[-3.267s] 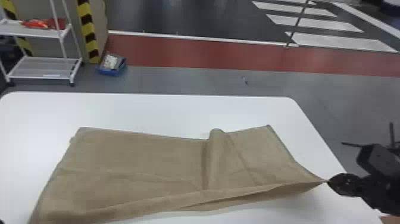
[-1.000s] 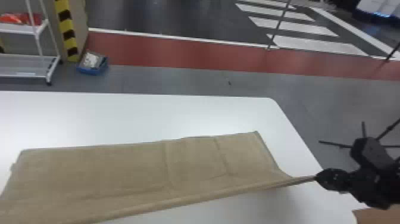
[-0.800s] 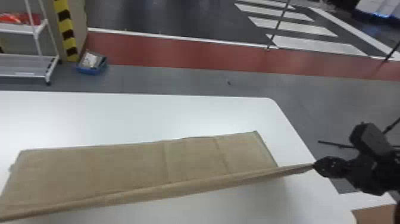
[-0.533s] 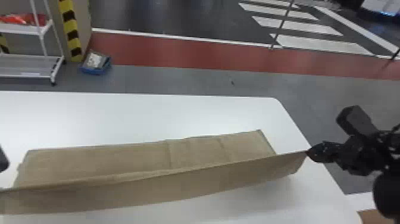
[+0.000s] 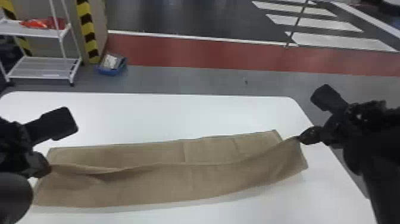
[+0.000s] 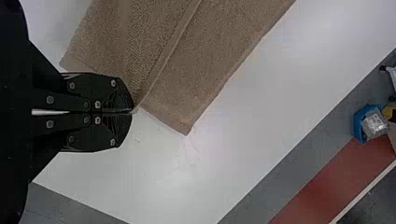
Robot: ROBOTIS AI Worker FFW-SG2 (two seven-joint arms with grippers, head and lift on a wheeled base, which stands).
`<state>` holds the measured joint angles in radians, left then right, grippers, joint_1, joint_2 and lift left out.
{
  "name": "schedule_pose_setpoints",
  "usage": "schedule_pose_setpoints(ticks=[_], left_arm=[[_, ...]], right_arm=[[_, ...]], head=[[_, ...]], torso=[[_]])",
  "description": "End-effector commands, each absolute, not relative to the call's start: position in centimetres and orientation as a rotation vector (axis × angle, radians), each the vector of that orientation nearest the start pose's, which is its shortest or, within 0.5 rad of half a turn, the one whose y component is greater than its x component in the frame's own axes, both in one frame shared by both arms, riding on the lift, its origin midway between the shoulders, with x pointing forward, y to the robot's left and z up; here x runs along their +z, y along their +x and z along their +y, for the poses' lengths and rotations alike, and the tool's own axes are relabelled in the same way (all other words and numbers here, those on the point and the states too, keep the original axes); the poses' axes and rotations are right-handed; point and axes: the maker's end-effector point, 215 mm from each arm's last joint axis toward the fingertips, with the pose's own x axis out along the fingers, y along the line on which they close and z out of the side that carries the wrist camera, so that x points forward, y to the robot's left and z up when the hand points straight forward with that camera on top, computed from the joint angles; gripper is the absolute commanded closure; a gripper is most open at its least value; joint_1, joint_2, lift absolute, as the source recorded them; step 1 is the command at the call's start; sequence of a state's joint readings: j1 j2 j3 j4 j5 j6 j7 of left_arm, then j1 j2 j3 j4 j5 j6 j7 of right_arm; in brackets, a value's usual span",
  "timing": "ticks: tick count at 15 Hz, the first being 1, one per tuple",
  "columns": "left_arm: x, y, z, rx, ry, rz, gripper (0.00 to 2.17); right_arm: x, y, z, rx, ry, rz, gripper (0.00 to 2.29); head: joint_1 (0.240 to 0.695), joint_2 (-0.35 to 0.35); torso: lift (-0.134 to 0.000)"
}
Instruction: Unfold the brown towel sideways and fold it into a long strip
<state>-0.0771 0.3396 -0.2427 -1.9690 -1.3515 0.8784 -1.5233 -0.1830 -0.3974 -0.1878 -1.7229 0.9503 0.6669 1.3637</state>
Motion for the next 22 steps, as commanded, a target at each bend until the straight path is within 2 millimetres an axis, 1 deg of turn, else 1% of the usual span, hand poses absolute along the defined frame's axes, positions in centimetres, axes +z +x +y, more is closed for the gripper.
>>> schedule_pose_setpoints(ticks=[1, 2, 3, 4, 6, 7, 10, 12, 15, 16, 17, 18, 19, 20, 21, 22], left_arm=[[-39.5, 48.1, 29.1, -0.566, 0.944, 1.061, 1.38], [-39.4, 48.8, 29.0, -0.566, 0.942, 1.061, 1.38], [-39.0, 49.3, 29.1, -0.561, 0.929, 1.055, 1.38], [-38.5, 49.6, 29.7, -0.548, 0.912, 1.051, 1.38], [-37.8, 49.9, 31.2, -0.527, 0.902, 1.047, 1.38], [-37.5, 50.2, 31.6, -0.518, 0.907, 1.043, 1.38], [-37.4, 50.5, 32.1, -0.503, 0.898, 1.043, 1.38], [-37.8, 50.5, 32.2, -0.504, 0.899, 1.052, 1.38], [-38.1, 50.9, 32.0, -0.482, 0.917, 1.036, 1.38], [-38.3, 51.2, 32.2, -0.446, 0.932, 1.015, 1.26], [-38.5, 51.4, 32.7, -0.393, 0.955, 0.985, 1.07], [-38.8, 51.4, 33.2, -0.35, 0.967, 0.965, 0.8], [-38.4, 51.8, 33.7, -0.295, 0.978, 0.933, 0.29], [-38.2, 51.7, 34.4, -0.258, 0.98, 0.922, 0.01], [-38.2, 51.5, 34.7, -0.238, 0.972, 0.923, 0.0], [-37.8, 51.4, 35.0, -0.217, 0.977, 0.905, 0.0]], right_arm=[[-36.9, 52.8, -43.8, 0.443, -0.697, 0.955, 1.5], [-37.0, 53.2, -43.6, 0.444, -0.7, 0.961, 1.5], [-36.6, 53.6, -43.8, 0.438, -0.693, 0.957, 1.51], [-36.3, 53.7, -44.5, 0.431, -0.687, 0.951, 1.5], [-36.3, 53.4, -46.2, 0.413, -0.688, 0.97, 1.51], [-36.6, 53.2, -46.6, 0.412, -0.688, 0.98, 1.5], [-36.5, 54.0, -46.4, 0.42, -0.684, 0.981, 1.51], [-37.0, 54.3, -46.1, 0.43, -0.687, 0.996, 1.51], [-37.1, 54.9, -45.3, 0.438, -0.701, 0.998, 1.5], [-37.1, 55.2, -45.5, 0.412, -0.712, 0.992, 1.47], [-37.3, 55.7, -45.8, 0.368, -0.729, 0.979, 1.03], [-37.7, 55.9, -45.9, 0.336, -0.739, 0.97, 0.49], [-38.0, 56.0, -46.3, 0.296, -0.744, 0.966, 0.1], [-38.2, 56.2, -46.3, 0.277, -0.749, 0.961, 0.06], [-38.2, 56.3, -46.4, 0.261, -0.752, 0.953, 0.05], [-38.2, 56.3, -46.3, 0.257, -0.753, 0.948, 0.05]], head=[[0.695, -0.177], [0.695, -0.167], [0.695, -0.164], [0.695, -0.162], [0.695, -0.159], [0.695, -0.159], [0.695, -0.158], [0.695, -0.153], [0.695, -0.145], [0.695, -0.143], [0.695, -0.139], [0.695, -0.134], [0.695, -0.133], [0.695, -0.13], [0.695, -0.128], [0.695, -0.125]], torso=[[-0.12], [-0.12], [-0.12], [-0.12], [-0.12], [-0.12], [-0.12], [-0.12], [-0.12], [-0.12], [-0.12], [-0.12], [-0.12], [-0.12], [-0.12], [-0.12]])
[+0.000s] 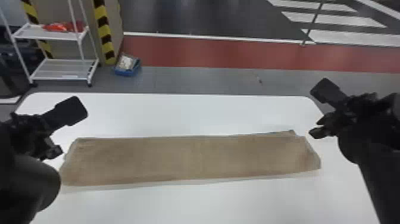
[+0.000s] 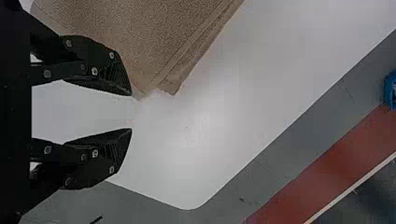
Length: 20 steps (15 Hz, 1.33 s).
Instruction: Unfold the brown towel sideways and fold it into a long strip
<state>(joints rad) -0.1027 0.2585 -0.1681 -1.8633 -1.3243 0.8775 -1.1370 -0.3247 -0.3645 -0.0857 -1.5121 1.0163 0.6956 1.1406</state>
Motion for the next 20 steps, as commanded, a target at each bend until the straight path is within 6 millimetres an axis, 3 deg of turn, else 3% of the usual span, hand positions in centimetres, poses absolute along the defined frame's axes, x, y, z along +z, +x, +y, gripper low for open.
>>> schedule_pose_setpoints(ticks=[1, 3, 4, 6, 8, 10, 11, 13, 17, 20], left_arm=[[-37.4, 51.3, 35.8, -0.181, 0.966, 0.884, 0.0], [-36.1, 50.6, 36.7, -0.146, 0.861, 0.819, 0.0], [-35.6, 50.1, 37.3, -0.132, 0.785, 0.777, 0.0], [-35.8, 48.3, 37.6, -0.138, 0.584, 0.696, 0.0], [-35.8, 47.9, 36.6, -0.166, 0.439, 0.557, 0.01], [-32.7, 47.7, 34.1, -0.221, 0.292, 0.285, 0.02], [-31.0, 47.2, 34.0, -0.228, 0.272, 0.178, 0.02], [-27.9, 44.8, 33.8, -0.196, 0.25, -0.046, 0.04], [-27.0, 40.4, 33.9, -0.126, 0.162, -0.207, 0.05], [-27.8, 38.5, 32.8, -0.08, 0.148, -0.225, 0.06]], right_arm=[[-38.4, 56.0, -46.4, 0.252, -0.734, 0.944, 0.05], [-37.3, 55.1, -46.1, 0.237, -0.637, 0.887, 0.05], [-36.2, 54.6, -44.8, 0.243, -0.541, 0.825, 0.05], [-34.9, 52.2, -40.7, 0.288, -0.337, 0.692, 0.05], [-34.3, 49.9, -36.9, 0.288, -0.204, 0.597, 0.05], [-33.7, 48.2, -33.3, 0.256, -0.097, 0.505, 0.06], [-34.1, 47.4, -32.4, 0.231, -0.062, 0.489, 0.07], [-34.5, 46.3, -31.6, 0.173, -0.112, 0.418, 0.07], [-33.9, 45.2, -29.6, 0.172, -0.119, 0.291, 0.08], [-32.7, 45.1, -25.9, 0.163, -0.192, 0.143, 0.09]], head=[[0.695, -0.12], [0.695, -0.111], [0.695, -0.107], [0.695, -0.084], [0.695, -0.052], [0.695, -0.021], [0.695, -0.01], [0.695, 0.002], [0.695, 0.038], [0.695, 0.058]], torso=[[-0.12], [-0.12], [-0.12], [-0.12], [-0.12], [-0.12], [-0.12], [-0.12], [-0.12], [-0.12]])
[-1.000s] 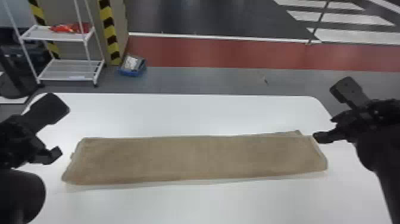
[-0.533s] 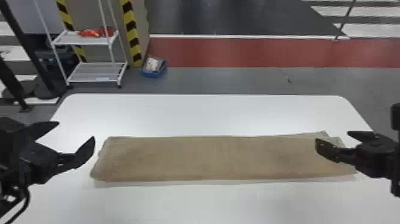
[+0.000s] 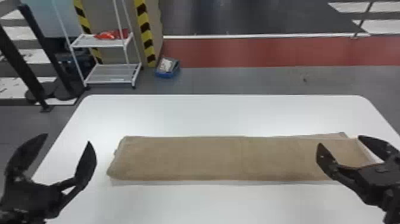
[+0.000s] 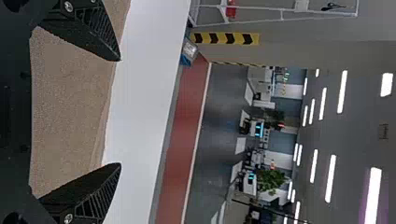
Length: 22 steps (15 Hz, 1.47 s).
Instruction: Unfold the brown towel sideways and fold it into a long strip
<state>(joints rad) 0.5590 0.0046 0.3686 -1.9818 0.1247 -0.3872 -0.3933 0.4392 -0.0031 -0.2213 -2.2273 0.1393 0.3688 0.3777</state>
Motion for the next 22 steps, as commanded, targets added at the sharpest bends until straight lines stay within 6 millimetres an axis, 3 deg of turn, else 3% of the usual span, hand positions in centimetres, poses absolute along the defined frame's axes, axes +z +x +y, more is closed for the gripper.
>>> schedule_pose_setpoints(ticks=[1, 3, 6, 7, 9, 12, 22], left_arm=[[-27.7, 38.2, 32.1, -0.088, 0.142, -0.224, 0.06], [-28.4, 38.2, 31.2, -0.084, 0.125, -0.18, 0.06], [-29.3, 38.7, 29.5, -0.058, 0.156, -0.14, 0.07], [-30.6, 39.0, 29.1, -0.052, 0.139, -0.095, 0.07], [-31.3, 39.1, 28.9, -0.039, 0.135, -0.076, 0.07], [-32.7, 39.2, 29.9, 0.01, 0.127, -0.018, 0.07], [-32.8, 38.2, 30.3, 0.017, 0.126, -0.013, 0.06]], right_arm=[[-32.6, 45.2, -24.7, 0.153, -0.211, 0.098, 0.09], [-30.5, 45.0, -21.7, 0.138, -0.254, -0.073, 0.09], [-31.6, 44.7, -19.7, 0.139, -0.218, -0.067, 0.09], [-31.8, 44.5, -19.8, 0.124, -0.2, -0.061, 0.09], [-33.7, 44.2, -20.4, 0.094, -0.181, -0.003, 0.09], [-34.5, 43.2, -19.2, 0.116, -0.161, 0.014, 0.09], [-34.5, 42.6, -19.1, 0.117, -0.133, 0.017, 0.09]], head=[[0.695, 0.064], [0.695, 0.085], [0.695, 0.119], [0.695, 0.126], [0.695, 0.129], [0.695, 0.119], [0.695, 0.157]], torso=[[-0.12], [-0.12], [-0.12], [-0.12], [-0.12], [-0.12], [-0.12]])
